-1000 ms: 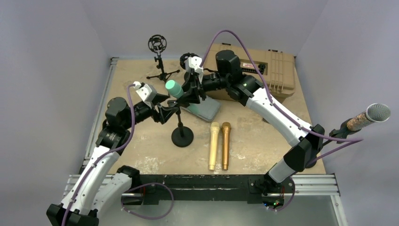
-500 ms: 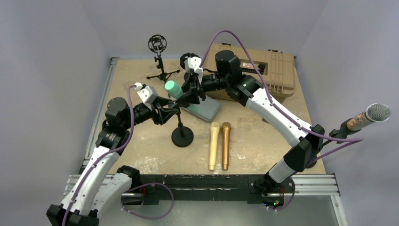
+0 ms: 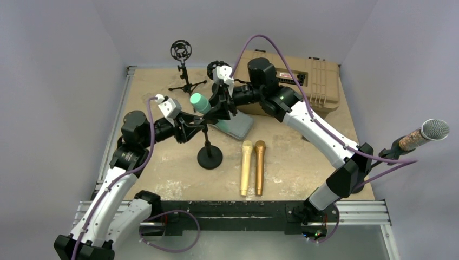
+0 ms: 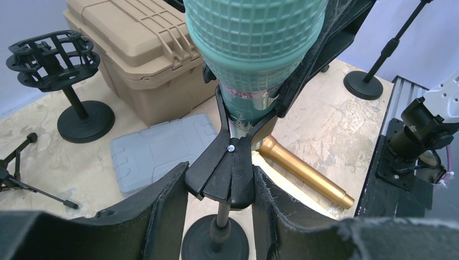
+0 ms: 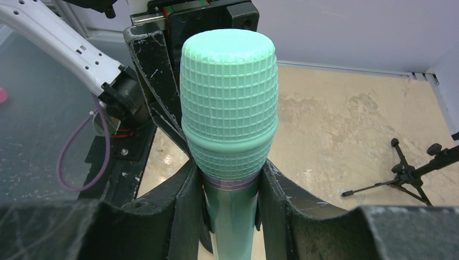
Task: Remove the microphone from the stand
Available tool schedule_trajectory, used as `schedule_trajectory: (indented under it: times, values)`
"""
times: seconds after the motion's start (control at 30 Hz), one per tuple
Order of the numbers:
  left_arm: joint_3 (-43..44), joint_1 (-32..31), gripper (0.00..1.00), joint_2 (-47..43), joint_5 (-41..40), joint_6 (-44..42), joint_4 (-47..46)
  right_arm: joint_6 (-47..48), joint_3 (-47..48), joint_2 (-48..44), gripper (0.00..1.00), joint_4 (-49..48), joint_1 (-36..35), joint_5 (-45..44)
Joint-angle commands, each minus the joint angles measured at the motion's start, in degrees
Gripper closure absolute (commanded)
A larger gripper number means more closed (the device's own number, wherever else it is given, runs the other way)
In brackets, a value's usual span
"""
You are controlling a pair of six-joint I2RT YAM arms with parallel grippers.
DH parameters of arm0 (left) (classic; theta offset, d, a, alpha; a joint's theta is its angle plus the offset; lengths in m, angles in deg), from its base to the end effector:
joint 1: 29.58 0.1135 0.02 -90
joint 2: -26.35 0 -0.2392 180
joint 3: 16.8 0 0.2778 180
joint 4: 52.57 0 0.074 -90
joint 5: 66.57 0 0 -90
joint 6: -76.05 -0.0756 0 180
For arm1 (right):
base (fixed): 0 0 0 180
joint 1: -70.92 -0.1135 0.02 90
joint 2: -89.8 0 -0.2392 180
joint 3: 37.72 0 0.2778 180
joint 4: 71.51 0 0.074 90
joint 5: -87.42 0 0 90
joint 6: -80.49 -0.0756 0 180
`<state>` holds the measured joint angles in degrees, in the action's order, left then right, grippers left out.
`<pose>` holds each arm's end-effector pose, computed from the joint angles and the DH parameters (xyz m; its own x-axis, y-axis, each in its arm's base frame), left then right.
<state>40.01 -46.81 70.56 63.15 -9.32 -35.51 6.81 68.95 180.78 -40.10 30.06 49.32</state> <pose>0.2258 -0.1206 0.3306 -0.1415 -0.0211 -0.9897 0.8276 0.5460 -0.1300 0.2694 0.3117 0.3951 0.0778 -0.1620 -0.9837 -0.9948 -0.0775 -0.0659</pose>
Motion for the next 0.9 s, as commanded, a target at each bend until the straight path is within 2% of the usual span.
schedule_trajectory:
  times: [0.0,0.33,0.37,0.43,0.47,0.53,0.57,0.77,0.87]
  values:
    - [3.2,-0.1,1.0,1.7,3.0,-3.0,3.9,-0.7,-1.0,0.3,1.0,1.3,-0.2,-1.6]
    - [1.8,-0.2,1.0,-0.8,4.8,-2.2,5.3,-5.7,-4.5,-3.0,1.0,-7.2,-0.2,-3.8]
    - [2.4,-0.2,0.93,-0.7,4.5,-2.3,6.1,-5.6,-4.7,-3.0,1.0,-7.2,-0.2,-3.3]
    - [2.9,-0.2,0.66,-0.3,4.5,-2.2,6.7,-5.1,-4.7,-2.8,1.0,-6.7,-0.2,-3.4]
    - [2.8,-0.2,0.57,-0.3,4.4,-2.0,6.4,-4.9,-4.5,-2.6,1.0,-6.2,-0.1,-3.4]
    - [2.5,-0.1,0.47,-0.5,3.4,-2.0,5.8,-4.5,-4.1,-2.3,1.0,-5.3,-0.2,-3.4]
    - [2.3,-0.1,0.45,-0.7,2.9,-2.3,5.5,-4.3,-4.0,-2.2,1.0,-5.1,-0.2,-3.2]
    - [1.9,-0.1,0.44,-0.3,2.1,-3.6,3.9,-4.3,-3.7,-1.8,1.0,-5.0,-0.1,-2.7]
    - [1.8,-0.1,0.49,0.4,2.1,-4.0,2.9,-3.9,-3.3,-1.6,1.0,-4.3,-0.1,-2.7]
